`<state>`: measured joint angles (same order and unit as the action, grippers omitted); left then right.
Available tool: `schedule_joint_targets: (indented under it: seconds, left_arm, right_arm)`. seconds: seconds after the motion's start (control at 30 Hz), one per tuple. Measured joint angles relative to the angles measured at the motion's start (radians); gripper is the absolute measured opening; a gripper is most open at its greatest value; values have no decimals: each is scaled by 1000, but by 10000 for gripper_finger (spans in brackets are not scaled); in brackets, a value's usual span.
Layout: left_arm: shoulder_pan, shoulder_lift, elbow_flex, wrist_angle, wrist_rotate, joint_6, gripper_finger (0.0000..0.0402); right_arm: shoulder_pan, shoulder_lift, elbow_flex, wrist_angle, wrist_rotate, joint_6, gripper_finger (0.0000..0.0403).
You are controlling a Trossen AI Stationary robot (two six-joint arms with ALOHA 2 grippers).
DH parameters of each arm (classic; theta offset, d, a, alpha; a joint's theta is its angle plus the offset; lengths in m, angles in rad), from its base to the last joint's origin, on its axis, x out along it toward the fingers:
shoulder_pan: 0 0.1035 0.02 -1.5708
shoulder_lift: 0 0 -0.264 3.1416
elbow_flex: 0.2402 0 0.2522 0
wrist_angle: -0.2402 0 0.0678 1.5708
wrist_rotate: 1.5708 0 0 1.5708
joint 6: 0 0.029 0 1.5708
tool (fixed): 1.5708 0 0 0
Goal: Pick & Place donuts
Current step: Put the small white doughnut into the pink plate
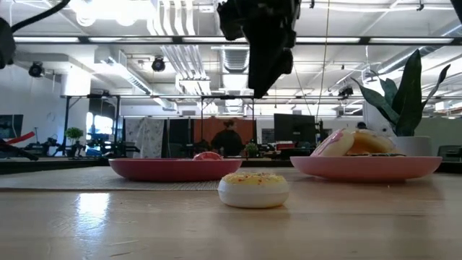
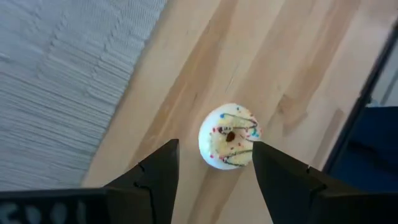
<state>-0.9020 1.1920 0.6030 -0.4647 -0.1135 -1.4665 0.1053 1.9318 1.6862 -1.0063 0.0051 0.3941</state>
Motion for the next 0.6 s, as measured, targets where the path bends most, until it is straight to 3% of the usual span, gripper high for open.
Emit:
schedule_joint_targets:
  seconds: [0.27, 0.6]
  left_arm:
    - [1, 136, 15, 22, 44, -74, 177]
    - [1, 216, 27, 64, 51, -124, 171]
  right_arm:
    - [67, -34, -55, 35, 79, 26, 176]
    - [72, -41, -85, 39, 87, 70, 176]
